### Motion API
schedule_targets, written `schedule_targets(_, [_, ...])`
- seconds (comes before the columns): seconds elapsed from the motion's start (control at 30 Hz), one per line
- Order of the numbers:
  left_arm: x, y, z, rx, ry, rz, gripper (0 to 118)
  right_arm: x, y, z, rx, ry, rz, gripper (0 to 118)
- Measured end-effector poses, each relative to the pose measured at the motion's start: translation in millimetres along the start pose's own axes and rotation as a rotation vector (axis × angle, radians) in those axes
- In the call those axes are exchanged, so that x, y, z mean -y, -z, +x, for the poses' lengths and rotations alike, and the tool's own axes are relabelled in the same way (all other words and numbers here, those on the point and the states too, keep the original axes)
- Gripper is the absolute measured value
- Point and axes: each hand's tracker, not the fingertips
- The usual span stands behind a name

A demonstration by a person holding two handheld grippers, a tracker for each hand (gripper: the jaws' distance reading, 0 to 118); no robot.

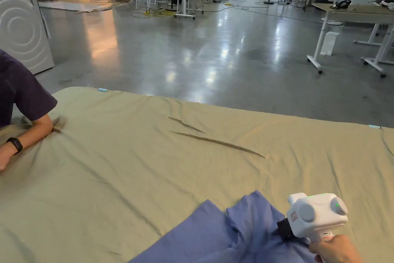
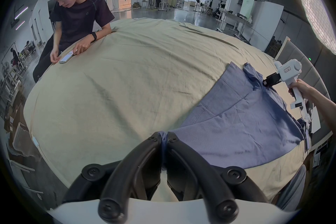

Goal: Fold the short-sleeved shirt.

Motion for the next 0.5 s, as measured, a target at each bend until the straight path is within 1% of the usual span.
schedule_targets(0.07, [0, 1, 0, -0.002, -0.003, -0.002, 5, 2, -5, -1, 0.000, 0.028, 0.002, 45])
schedule_targets(0.1, [1, 3, 0, -0.004, -0.003, -0.003, 5, 4, -7, -1, -0.011, 0.041, 0.008, 32])
schedule_targets(0.13, [1, 4, 0, -0.005, -0.004, -0.007, 5, 5, -7, -1, -0.014, 0.047, 0.011, 32])
schedule_targets(0.17, [1, 4, 0, -0.005, -0.005, -0.007, 5, 6, -8, -1, -0.017, 0.056, 0.015, 27])
schedule_targets(0.2, [1, 4, 0, -0.004, -0.004, -0.008, 5, 7, -9, 0, -0.011, 0.064, 0.020, 15])
schedule_targets(0.23, [1, 5, 2, -0.004, -0.001, -0.008, 5, 9, -11, 2, -0.006, 0.071, 0.029, 0])
schedule_targets(0.27, [1, 6, 3, -0.005, 0.002, -0.008, 5, 12, -14, 4, -0.031, 0.127, 0.050, 0])
schedule_targets(0.3, [1, 6, 3, -0.005, 0.003, -0.007, 5, 14, -18, 6, -0.037, 0.151, 0.071, 0])
schedule_targets(0.37, [-1, 5, 6, -0.005, 0.007, -0.002, 5, 20, -30, 7, -0.041, 0.145, 0.105, 0])
schedule_targets(0.4, [-1, 5, 6, -0.004, 0.008, 0.003, 5, 24, -39, 7, -0.049, 0.148, 0.147, 0])
schedule_targets(0.43, [-2, 4, 7, 0.002, 0.007, 0.007, 5, 27, -51, 8, -0.043, 0.169, 0.189, 0])
schedule_targets(0.5, [-4, 2, 8, 0.005, 0.005, 0.017, 5, 33, -75, 11, -0.061, 0.217, 0.260, 0])
